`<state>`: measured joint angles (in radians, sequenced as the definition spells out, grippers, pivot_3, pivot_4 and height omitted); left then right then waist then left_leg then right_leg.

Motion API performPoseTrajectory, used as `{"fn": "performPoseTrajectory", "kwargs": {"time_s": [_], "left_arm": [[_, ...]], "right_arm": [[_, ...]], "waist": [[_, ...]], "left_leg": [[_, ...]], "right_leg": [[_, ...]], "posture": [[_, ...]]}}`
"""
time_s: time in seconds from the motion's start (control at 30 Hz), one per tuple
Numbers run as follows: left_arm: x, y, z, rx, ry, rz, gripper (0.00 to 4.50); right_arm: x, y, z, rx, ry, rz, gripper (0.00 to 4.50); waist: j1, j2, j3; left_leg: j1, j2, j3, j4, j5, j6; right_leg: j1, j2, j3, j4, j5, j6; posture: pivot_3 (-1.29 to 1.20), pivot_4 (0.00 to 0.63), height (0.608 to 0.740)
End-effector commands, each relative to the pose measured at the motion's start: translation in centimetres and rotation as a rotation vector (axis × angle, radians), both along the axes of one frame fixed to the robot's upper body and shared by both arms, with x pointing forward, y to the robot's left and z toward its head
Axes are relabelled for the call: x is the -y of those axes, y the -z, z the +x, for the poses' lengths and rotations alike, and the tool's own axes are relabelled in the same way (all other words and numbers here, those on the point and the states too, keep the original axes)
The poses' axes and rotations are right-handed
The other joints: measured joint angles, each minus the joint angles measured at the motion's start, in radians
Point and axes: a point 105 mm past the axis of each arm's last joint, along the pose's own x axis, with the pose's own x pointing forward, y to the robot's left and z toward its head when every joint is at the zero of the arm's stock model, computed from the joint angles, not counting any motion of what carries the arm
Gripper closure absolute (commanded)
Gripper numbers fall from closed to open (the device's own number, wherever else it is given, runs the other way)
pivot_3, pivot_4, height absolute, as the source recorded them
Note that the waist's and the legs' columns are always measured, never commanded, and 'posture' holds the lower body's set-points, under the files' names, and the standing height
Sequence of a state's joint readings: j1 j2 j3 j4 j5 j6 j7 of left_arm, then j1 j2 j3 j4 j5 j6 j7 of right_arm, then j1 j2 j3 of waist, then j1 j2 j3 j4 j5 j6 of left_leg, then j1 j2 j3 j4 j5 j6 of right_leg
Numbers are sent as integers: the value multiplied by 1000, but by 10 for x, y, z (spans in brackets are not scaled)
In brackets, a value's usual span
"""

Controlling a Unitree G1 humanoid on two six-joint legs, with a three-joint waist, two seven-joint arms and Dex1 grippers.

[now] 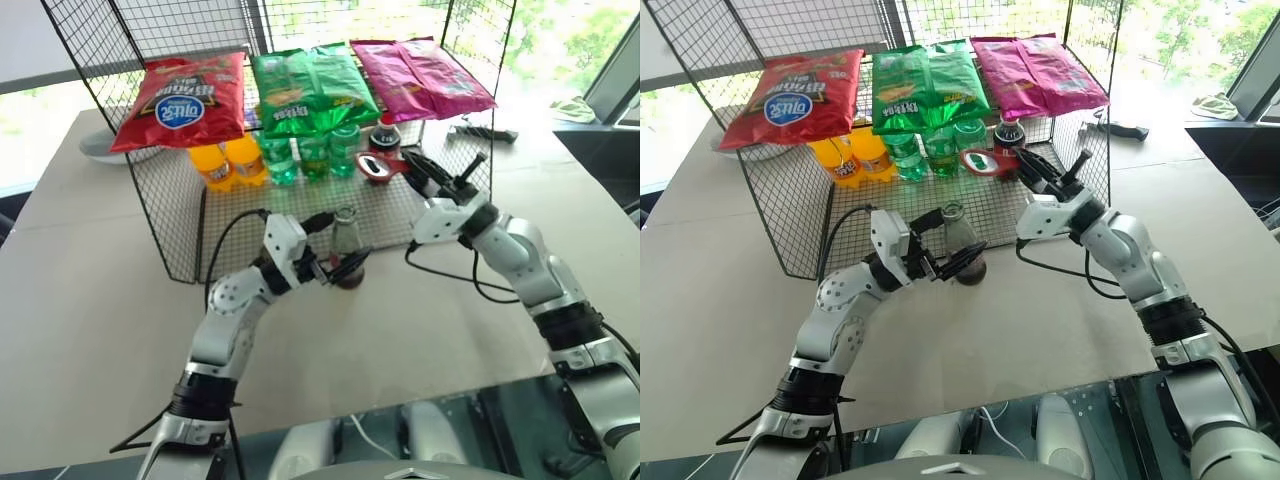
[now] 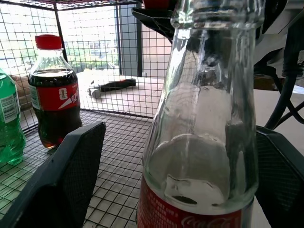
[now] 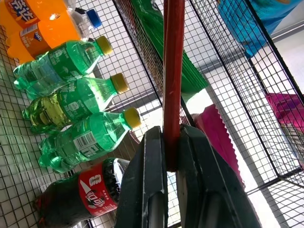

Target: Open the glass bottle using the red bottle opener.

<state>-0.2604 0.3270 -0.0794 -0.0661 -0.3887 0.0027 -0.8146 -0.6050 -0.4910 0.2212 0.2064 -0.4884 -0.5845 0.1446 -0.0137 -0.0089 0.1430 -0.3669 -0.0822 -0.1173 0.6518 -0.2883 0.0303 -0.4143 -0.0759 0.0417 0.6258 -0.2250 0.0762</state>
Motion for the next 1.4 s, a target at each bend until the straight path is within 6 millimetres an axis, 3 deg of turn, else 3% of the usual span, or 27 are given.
{"fn": "performPoseTrajectory", "kwargs": {"time_s": [0.03, 0.47, 0.73, 0.93, 1.07, 1.23, 1.4], "left_arm": [[-2, -8, -9, 21, 39, -8, 101], [-7, 1, -18, -7, 59, 19, 101], [-18, 6, -23, -15, 10, 52, 101], [-37, 9, -37, -51, -34, 50, 101], [-55, 22, -58, -117, -53, 92, 101], [-78, 43, -75, -199, -135, 134, 101], [-86, 51, -80, -228, -203, 148, 101]], "right_arm": [[7, -10, -2, 16, 15, 59, 4500], [11, -4, -1, -24, 38, 90, 4500], [19, 4, 0, -144, 49, 182, 4500], [22, 31, -8, -458, -16, 332, 4500], [32, 55, -17, -704, -5, 456, 4500], [28, 95, -48, -1141, -64, 579, 4500], [20, 113, -70, -1402, -105, 611, 4500]], "waist": [[0, 0, 0], [0, 0, 0], [0, 0, 0], [0, 0, 0], [1, 1, 1], [5, 1, 1], [5, 1, 0]], "left_leg": [[0, 0, 0, 0, 0, 0], [0, 0, 0, 0, 0, 0], [0, 0, 0, 0, 0, 0], [0, 0, 0, 0, 0, 0], [0, 1, 0, -1, 0, 0], [1, 1, -1, -1, -1, 1], [1, 0, -1, -1, -2, 3]], "right_leg": [[0, 0, 0, 0, 0, 0], [0, 0, 0, 0, 0, 0], [0, 0, 0, 0, 0, 0], [0, 0, 0, 0, 0, 0], [0, -1, 1, 0, 0, 0], [1, -2, 0, 0, 0, 0], [1, -3, -1, 0, 0, 0]], "posture": [[0, 150, 740], [0, 150, 740], [0, 150, 740], [0, 150, 740], [0, 150, 740], [0, 150, 740], [0, 150, 740]]}}
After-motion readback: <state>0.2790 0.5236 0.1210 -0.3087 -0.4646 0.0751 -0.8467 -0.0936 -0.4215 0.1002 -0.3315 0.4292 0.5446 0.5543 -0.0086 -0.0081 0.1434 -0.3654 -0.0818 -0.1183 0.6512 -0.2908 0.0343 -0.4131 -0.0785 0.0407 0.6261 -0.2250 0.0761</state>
